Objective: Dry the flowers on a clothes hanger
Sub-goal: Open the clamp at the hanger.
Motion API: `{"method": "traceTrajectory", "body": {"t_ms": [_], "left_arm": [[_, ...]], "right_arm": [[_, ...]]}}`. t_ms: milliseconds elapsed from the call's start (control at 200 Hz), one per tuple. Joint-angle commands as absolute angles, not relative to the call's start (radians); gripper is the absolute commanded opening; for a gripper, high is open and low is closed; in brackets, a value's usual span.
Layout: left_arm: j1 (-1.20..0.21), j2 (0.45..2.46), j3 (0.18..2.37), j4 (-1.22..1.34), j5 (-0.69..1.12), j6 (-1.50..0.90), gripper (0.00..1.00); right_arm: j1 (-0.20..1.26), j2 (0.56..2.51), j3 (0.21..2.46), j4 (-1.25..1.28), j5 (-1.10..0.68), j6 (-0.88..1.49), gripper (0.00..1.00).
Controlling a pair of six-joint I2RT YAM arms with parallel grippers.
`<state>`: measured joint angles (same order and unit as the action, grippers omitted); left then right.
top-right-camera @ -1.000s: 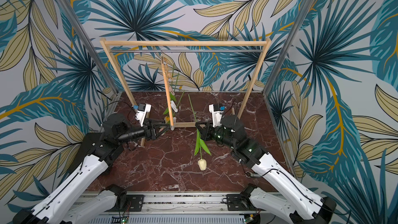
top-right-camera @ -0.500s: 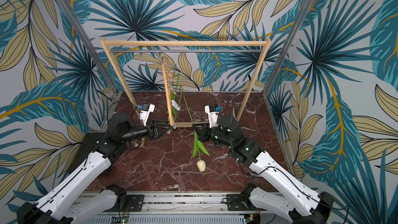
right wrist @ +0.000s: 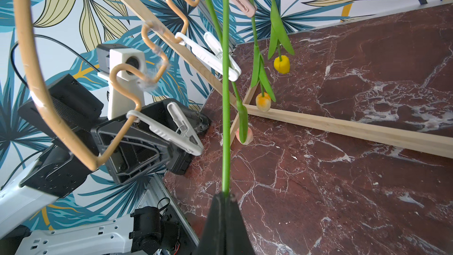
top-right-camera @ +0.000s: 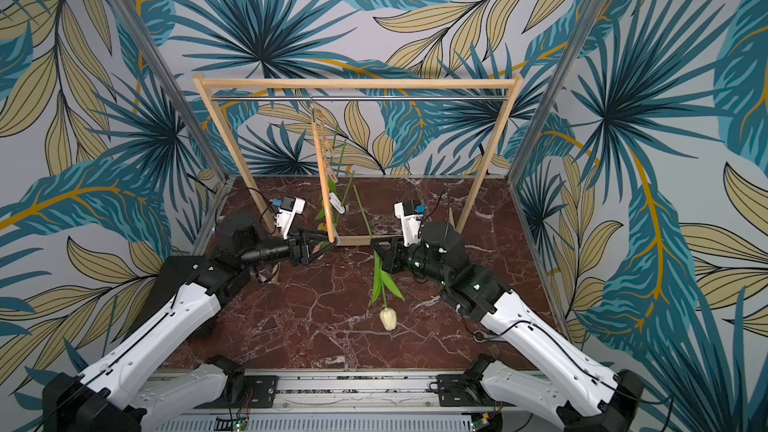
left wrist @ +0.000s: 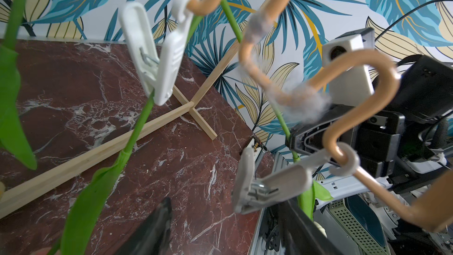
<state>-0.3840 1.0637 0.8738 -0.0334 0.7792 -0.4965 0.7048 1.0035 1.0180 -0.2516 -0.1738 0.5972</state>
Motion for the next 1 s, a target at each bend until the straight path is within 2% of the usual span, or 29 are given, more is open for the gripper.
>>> {"method": "traceTrajectory", "body": {"t_ms": [0,190,711,997], "left_arm": [[-0.388,1.069,0.955,-0.012,0.816,-0.477,0.70],[-0.400,1.064,0.968,-0.004,0.814,-0.471,0.69],[-0.447,1.097,1.003,-0.029,0.772,-0.424,0.56],[-0.452,1.071,1.006,-0.049,0.752,-0.416,0.53]], "right_arm": [[0.716,1.003,1.035,-0.239,-0.195,0.580,0.00],[0.727,1.014,1.043,-0.241,-0.199,0.577,0.00],[0.756,1.031,1.057,-0.250,-0.197,0.565,0.00],[0.758,1.015,1.052,-0.262,-0.186,0.566,0.00]]}}
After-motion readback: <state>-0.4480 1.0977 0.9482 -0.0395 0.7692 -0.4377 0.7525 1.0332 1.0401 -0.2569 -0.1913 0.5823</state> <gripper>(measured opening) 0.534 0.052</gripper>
